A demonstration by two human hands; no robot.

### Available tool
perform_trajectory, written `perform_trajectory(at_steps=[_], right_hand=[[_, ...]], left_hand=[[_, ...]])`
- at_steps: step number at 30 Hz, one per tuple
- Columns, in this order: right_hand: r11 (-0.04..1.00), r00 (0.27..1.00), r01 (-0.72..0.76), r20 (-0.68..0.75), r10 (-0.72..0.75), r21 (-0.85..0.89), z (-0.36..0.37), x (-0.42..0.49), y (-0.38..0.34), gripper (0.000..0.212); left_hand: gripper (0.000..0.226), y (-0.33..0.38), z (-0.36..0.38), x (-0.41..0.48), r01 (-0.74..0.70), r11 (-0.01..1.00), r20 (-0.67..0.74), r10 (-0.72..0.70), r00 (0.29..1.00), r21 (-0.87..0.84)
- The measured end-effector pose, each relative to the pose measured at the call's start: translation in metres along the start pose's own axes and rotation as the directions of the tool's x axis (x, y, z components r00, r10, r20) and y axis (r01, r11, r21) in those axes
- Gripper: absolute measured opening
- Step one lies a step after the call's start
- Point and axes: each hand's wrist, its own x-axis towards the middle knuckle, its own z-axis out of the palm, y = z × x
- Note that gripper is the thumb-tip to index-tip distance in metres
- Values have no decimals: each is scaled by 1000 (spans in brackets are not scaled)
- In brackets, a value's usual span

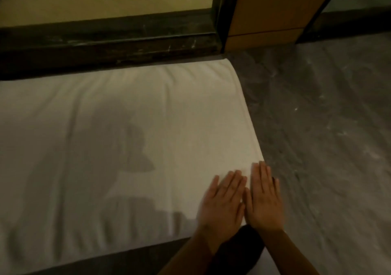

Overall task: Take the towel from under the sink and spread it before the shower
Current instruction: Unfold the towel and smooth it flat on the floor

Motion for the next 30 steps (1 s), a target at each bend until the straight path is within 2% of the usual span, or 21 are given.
perform_trajectory(at_steps=[3,6,9,11,14,20,27,30], right_hand=[[999,999,-3,-51,5,36,-7,4,-6,64],[988,985,152,-79,-151,16,-16,18,-37,60],[953,953,302,-43,-300,29,-14,32,-100,61],[912,914,405,-15,-405,64,-6,35,-148,60],[826,827,556,41,-561,98,14,31,-205,57],[704,683,705,185,-706,85,48,-3,-247,66],[665,646,741,176,-743,90,54,-35,-231,70],[744,736,655,109,-668,132,45,-22,-223,65]], left_hand=[[57,-10,-9,-6,-19,999,-91,16,996,-39],[54,-44,-19,-22,101,987,-191,-124,974,-128],[53,-105,-23,-56,273,945,-204,-307,930,-179],[53,-150,-24,-83,403,902,-216,-429,877,-156],[56,-203,-22,-123,514,845,-192,-534,823,-150],[62,-221,-3,-173,575,800,-126,-597,793,-172],[60,-207,6,-190,527,828,-145,-555,819,-191],[59,-212,5,-199,527,811,-191,-577,794,-254]])
